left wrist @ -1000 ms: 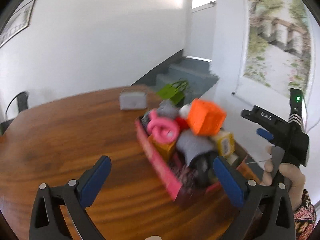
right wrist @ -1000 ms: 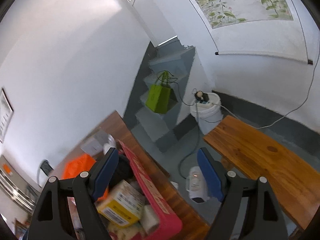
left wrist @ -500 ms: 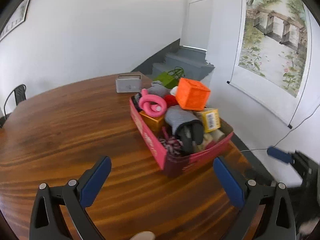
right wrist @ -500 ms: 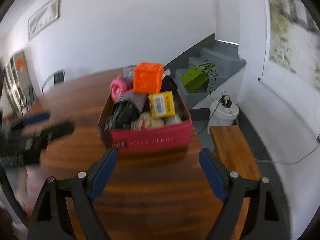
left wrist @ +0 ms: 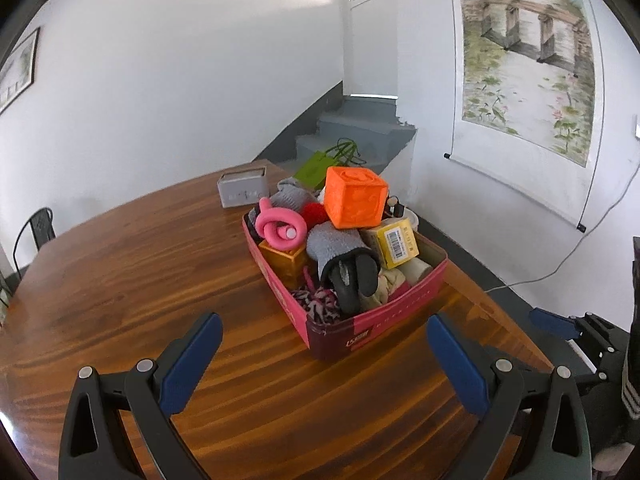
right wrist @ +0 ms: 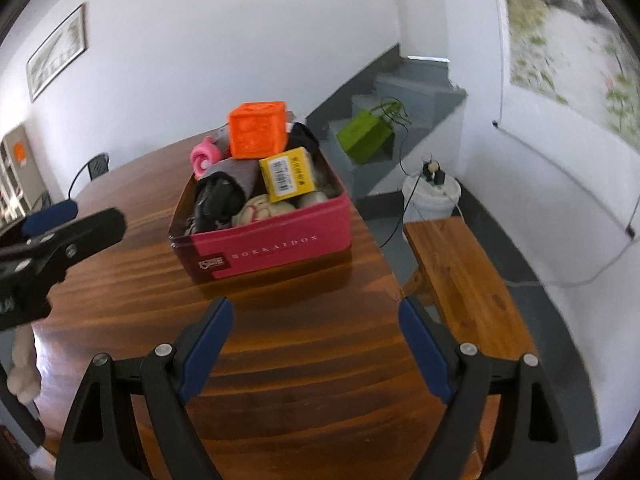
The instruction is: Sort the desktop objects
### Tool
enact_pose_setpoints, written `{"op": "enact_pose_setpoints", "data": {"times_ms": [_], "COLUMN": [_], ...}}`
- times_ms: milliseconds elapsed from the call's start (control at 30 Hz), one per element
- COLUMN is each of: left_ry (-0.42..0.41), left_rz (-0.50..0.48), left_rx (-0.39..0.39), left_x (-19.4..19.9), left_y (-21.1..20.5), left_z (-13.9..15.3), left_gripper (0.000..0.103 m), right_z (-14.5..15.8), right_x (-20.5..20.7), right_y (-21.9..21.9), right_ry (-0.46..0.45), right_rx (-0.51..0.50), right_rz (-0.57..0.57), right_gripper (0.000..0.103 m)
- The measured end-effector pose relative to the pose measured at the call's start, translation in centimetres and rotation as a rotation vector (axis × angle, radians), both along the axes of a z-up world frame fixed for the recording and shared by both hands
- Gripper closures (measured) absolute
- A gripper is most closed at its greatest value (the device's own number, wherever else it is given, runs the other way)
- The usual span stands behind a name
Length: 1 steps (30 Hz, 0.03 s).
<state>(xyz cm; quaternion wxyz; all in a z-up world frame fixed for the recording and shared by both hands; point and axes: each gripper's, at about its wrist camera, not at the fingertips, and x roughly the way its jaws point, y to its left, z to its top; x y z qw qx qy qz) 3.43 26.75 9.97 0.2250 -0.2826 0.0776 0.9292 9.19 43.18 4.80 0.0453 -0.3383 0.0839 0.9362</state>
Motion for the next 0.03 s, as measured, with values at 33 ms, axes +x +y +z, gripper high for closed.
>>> {"op": "enact_pose_setpoints", "data": {"times_ms": [33], "left_ry": [0.004], "left_rz": [-0.003], "left_rx": [0.001], "left_x": [-0.01], "left_y": [0.01], "left_z": [0.06], "left_gripper": [0.000], "right_z": [-0.09], "right_x": [0.00], "right_y": [0.21], "right_ry": [-0.001], "right_rx": [-0.012], "right_rz": [-0.009], "right_gripper": [0.016]}}
